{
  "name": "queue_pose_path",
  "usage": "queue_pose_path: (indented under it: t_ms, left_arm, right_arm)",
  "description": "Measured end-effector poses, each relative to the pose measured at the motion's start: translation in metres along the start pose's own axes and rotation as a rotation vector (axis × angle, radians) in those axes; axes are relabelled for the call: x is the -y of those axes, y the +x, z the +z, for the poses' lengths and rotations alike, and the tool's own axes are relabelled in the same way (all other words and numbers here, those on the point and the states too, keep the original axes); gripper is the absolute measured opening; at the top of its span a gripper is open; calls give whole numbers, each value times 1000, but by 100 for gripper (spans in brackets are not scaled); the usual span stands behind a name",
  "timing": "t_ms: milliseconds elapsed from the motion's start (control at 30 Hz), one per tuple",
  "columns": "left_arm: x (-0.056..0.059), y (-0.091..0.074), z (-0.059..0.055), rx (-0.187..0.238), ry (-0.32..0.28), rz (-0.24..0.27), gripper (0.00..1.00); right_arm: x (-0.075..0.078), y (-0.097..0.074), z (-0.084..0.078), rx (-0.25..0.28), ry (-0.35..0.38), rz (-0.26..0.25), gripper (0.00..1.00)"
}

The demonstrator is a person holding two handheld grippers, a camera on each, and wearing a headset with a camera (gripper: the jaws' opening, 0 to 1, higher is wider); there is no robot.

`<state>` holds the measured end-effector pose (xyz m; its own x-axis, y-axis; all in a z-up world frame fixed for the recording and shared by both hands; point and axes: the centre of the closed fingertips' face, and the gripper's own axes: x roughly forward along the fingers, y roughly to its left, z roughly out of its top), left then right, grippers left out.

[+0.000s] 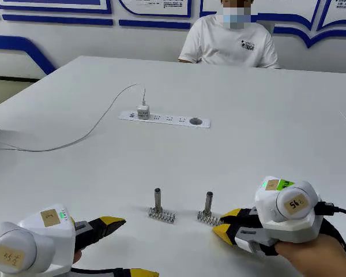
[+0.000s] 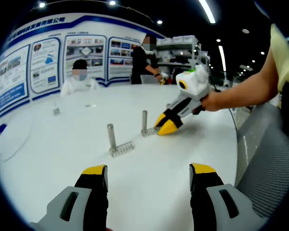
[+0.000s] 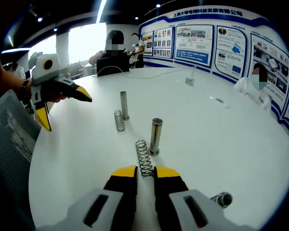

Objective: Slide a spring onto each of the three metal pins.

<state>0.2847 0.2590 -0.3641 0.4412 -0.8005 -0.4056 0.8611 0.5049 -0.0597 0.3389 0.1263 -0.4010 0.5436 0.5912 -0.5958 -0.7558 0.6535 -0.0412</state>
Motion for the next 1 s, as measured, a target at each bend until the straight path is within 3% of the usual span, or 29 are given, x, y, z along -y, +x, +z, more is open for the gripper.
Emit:
queue_pose_path:
  t_ms: [267, 700, 1000]
  left_arm:
    - [1, 0, -1, 1, -2, -1, 70]
    - [9, 7, 5, 0, 27, -37, 68]
    - [18, 17, 10, -5, 70, -79, 66]
  right_arm:
    - [-2, 0, -1, -11, -11, 0, 12]
    - [-12, -14, 16, -11, -36, 16, 12]
    - [-31, -27, 28, -18, -67, 53, 12]
